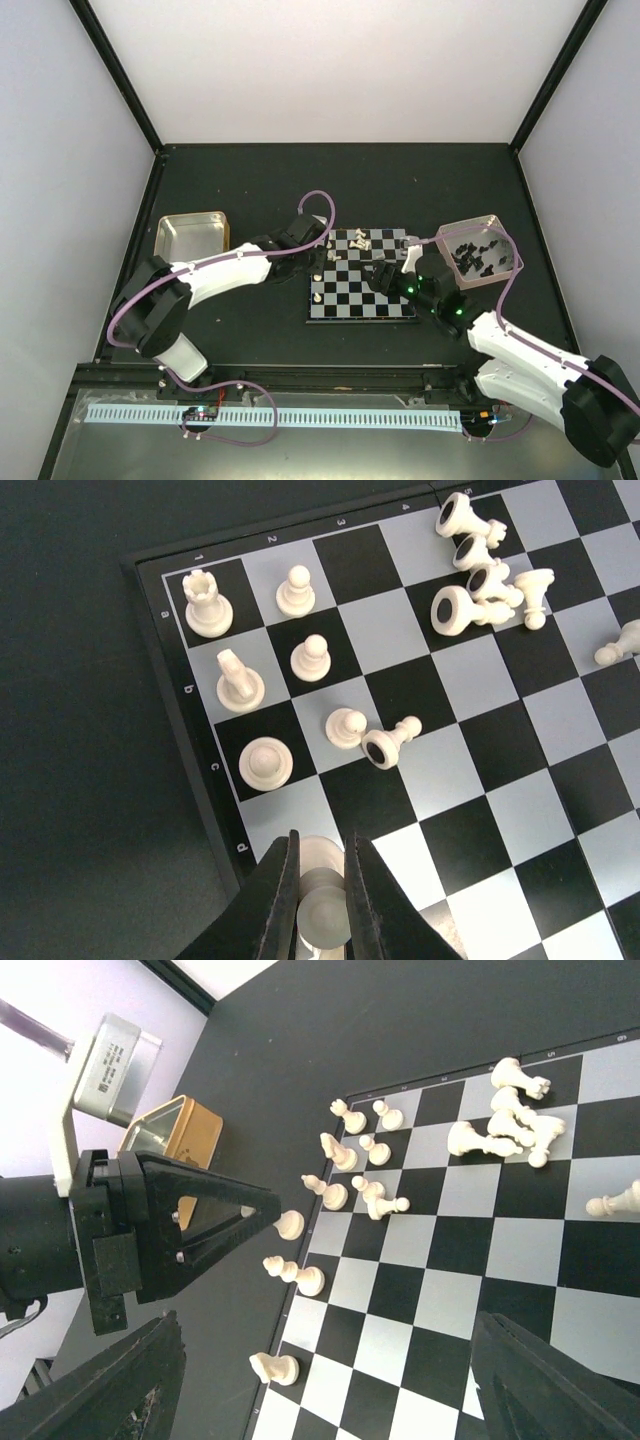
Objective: Set up the chess pieces on the board
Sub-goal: Place the chess piece on the chessboard.
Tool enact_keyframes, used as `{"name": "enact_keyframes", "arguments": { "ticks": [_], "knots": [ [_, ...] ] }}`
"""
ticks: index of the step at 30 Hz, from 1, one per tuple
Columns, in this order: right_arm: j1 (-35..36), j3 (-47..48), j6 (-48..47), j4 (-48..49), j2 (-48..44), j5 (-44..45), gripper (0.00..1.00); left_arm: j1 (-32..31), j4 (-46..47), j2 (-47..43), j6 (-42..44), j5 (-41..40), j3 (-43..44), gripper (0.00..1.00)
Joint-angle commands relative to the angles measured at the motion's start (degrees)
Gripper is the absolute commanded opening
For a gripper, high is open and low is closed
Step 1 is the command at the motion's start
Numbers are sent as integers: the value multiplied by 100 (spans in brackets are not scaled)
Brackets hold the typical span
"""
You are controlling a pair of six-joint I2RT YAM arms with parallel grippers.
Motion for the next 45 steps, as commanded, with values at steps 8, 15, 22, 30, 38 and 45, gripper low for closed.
{"name": "enact_keyframes", "arguments": {
  "ticks": [8,15,22,30,38,45],
  "knots": [
    [-3,127,79,117,265,12,78,53,357,326,-89,-176,-42,2],
    [-1,203,81,137,426,-61,78,57,417,521,-38,-221,-80,5],
    [-1,216,57,135,459,-81,78,70,463,615,-15,-182,-82,7],
    [3,217,42,120,454,-99,79,75,449,597,3,-57,-46,16],
    [-2,208,46,141,443,-139,79,88,393,462,21,15,36,22],
    [-1,199,55,139,418,-145,78,119,326,330,17,87,86,33]
  ]
}}
